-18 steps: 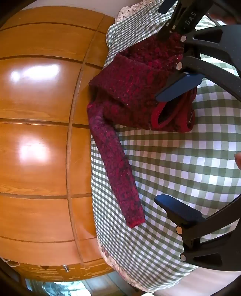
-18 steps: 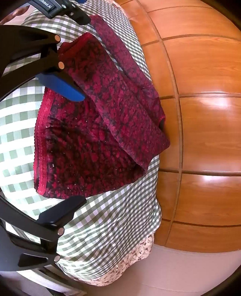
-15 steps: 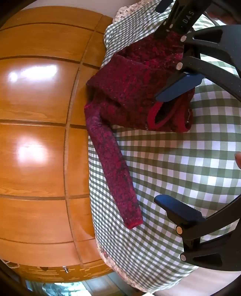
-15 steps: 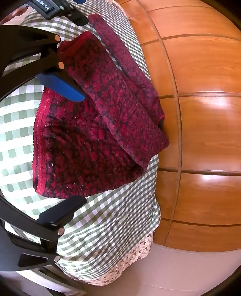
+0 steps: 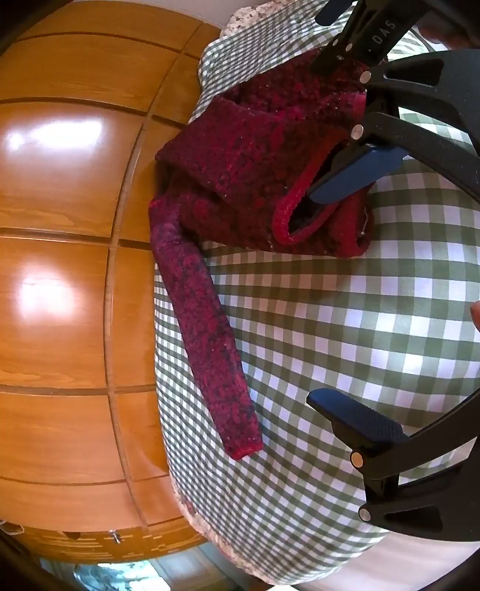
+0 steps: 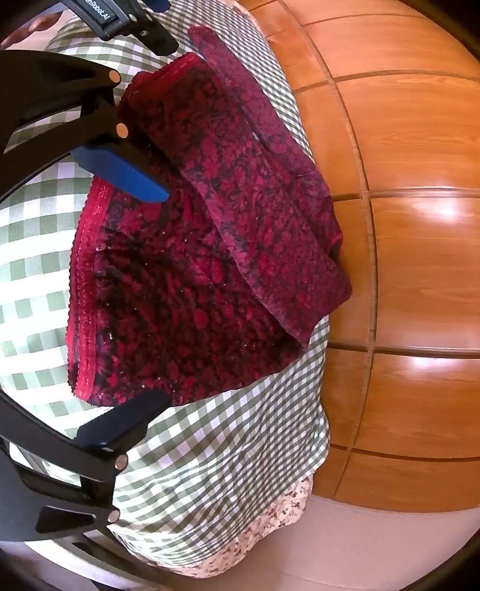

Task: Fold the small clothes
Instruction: 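Move both grippers toward the crumpled dark red sweater on the bed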

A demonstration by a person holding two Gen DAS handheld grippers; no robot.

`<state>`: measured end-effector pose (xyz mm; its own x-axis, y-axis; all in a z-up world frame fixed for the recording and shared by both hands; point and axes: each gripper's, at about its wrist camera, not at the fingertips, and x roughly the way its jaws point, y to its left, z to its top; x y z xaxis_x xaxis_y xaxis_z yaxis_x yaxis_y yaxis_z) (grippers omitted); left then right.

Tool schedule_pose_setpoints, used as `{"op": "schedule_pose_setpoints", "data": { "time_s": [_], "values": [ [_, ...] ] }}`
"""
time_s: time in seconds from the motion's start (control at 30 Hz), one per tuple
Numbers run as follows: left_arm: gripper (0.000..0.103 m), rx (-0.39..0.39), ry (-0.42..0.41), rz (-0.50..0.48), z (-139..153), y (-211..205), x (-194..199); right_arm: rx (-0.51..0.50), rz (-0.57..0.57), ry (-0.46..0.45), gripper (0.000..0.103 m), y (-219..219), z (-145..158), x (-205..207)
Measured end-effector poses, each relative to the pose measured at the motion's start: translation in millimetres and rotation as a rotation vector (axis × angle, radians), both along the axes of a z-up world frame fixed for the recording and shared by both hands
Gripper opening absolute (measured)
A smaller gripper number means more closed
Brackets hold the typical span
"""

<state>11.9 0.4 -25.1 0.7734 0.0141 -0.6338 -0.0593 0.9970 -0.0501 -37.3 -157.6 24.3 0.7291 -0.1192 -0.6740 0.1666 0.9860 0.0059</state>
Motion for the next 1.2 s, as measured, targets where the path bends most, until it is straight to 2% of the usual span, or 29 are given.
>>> {"op": "schedule_pose_setpoints", "data": {
  "time_s": [0.73, 1.2],
  "values": [
    [0.099, -0.004, 0.012, 0.013, -1.0, 9.5, 0.9, 0.004, 0.039, -0.002, 0.101, 5.4, -0.3, -1.0],
    [0.099, -0.001, 0.021, 0.026, -6.1, 15.1, 7.8, 0.098, 0.085, -0.023, 0.101, -1.0, 1.6, -0.5]
  ]
}}
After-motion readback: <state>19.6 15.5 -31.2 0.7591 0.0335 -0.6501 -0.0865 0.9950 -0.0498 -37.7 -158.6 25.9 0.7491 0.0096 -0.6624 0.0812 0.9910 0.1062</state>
